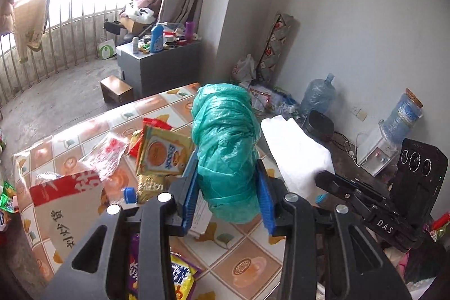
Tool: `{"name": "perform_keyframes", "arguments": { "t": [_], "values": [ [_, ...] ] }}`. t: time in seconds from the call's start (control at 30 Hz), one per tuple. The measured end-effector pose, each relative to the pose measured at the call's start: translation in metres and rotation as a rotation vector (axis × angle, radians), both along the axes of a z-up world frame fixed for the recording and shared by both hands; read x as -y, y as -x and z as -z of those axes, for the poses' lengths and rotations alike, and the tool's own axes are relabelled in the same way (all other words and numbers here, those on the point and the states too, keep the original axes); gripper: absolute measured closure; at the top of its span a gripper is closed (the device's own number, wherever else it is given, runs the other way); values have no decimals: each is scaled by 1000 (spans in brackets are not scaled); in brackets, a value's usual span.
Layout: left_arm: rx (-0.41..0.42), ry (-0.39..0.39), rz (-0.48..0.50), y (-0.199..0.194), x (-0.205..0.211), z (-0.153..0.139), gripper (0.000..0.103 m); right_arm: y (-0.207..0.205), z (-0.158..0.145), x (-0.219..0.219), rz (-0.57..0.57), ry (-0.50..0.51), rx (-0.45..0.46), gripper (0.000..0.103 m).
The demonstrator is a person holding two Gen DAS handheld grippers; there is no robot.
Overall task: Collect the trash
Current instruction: 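Carry both items to the blue wastebasket and open both grippers over it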
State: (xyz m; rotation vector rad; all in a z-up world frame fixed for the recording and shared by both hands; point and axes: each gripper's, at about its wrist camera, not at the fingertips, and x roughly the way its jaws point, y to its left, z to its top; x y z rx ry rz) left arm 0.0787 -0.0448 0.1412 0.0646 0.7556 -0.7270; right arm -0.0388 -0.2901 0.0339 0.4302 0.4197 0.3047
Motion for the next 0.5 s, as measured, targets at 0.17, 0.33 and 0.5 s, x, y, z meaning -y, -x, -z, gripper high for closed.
{"name": "perform_keyframes", "arguments": {
  "t": [0.17, 0.33, 0.5],
  "values": [
    [-21, -1, 134, -5, 76, -7, 66, 12, 9, 50, 155, -36, -4, 103],
    [-106, -34, 257, -8, 161, 9, 66, 26, 23, 96, 316, -67, -46, 103],
    [-179, -84, 364, -21, 246, 38, 66, 40, 48, 146, 490, -102, -114, 103]
  ]
}}
